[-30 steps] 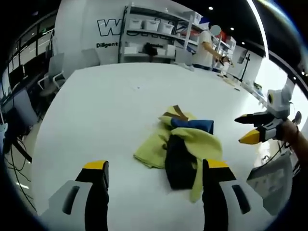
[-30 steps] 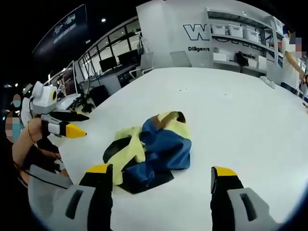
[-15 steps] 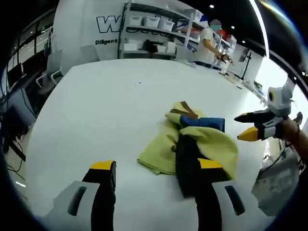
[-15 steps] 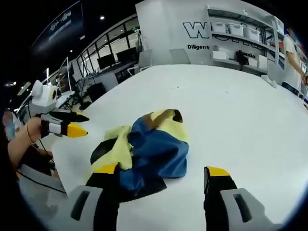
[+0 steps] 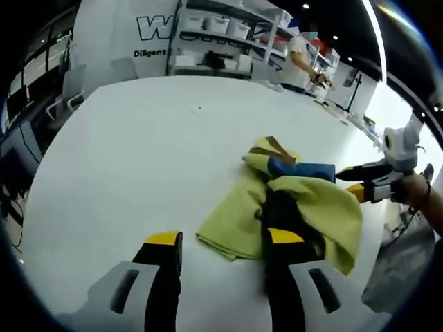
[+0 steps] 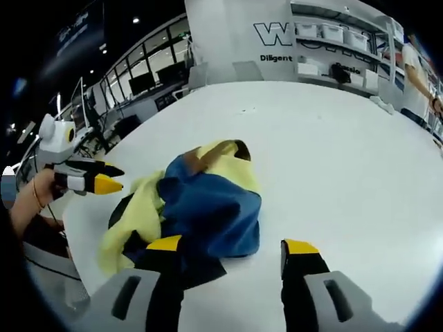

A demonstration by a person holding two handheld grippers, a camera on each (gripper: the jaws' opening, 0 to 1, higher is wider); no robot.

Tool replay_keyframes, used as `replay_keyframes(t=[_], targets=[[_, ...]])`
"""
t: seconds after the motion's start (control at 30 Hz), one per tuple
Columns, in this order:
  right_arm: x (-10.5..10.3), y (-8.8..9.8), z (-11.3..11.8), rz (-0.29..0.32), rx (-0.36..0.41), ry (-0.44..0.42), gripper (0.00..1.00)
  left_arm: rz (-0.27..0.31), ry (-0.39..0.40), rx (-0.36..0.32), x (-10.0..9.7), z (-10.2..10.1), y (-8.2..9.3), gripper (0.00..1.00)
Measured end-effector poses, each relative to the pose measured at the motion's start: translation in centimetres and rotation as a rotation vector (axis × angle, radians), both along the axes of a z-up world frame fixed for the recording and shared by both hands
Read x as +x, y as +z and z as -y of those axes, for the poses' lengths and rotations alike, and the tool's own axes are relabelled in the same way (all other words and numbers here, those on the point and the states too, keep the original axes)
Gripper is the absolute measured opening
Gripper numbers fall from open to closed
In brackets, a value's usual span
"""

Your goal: Fold the garment on the visible template until the final outline fits inside the template.

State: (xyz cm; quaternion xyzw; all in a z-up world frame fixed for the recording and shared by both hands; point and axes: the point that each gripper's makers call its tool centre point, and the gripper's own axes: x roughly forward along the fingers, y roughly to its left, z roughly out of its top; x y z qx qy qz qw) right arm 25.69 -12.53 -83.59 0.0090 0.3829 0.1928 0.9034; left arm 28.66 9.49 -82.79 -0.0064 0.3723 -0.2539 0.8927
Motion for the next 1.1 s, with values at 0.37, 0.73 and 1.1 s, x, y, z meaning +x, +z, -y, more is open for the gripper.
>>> replay_keyframes(t=[0.37, 0.73, 1.1], targets=[[0.8, -1.1, -0.6, 0.005, 0.033, -0.021, 0.33, -0.031, 0.026, 0.006, 1.3, -0.1, -2.2, 0.39], [0.9, -1.3, -1.1, 0.038, -0.029, 0.021, 0.10, -0.040, 0.023, -0.023, 1.2, 1.2, -3.2, 0.23], [1.2, -0.8, -0.7, 0.066, -0.080, 0.034, 0.00, -0.022, 0.008, -0.002, 0.8, 1.2, -2.7, 0.00]])
